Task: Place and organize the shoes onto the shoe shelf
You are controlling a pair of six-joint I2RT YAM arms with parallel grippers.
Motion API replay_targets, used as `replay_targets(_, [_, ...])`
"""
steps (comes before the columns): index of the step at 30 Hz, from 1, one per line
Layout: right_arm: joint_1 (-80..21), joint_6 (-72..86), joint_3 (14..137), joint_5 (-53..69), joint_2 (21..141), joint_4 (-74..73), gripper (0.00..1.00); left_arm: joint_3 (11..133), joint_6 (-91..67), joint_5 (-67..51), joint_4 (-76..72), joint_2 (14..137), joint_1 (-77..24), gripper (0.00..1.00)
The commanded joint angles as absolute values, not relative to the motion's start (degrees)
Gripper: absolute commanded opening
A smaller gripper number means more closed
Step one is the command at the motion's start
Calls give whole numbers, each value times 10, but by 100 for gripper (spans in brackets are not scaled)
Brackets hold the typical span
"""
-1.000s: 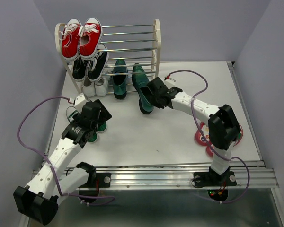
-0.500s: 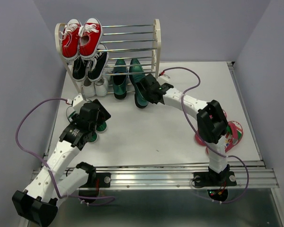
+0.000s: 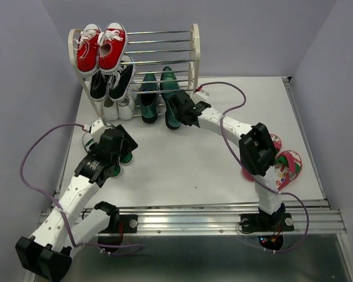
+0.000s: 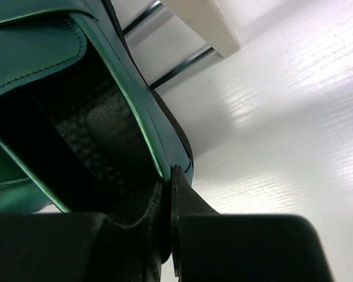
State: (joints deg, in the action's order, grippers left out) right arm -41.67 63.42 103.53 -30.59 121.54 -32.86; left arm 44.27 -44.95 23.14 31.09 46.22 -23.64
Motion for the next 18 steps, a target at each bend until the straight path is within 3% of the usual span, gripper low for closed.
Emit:
replay_targets(1, [-421,665,1098,-358,1213,-256,5,439,-453,241,306,453,-236,99])
replay_targets(18, [-421,670,1161,-394,1258,-256,12,437,-455,242,305,450,-236,99])
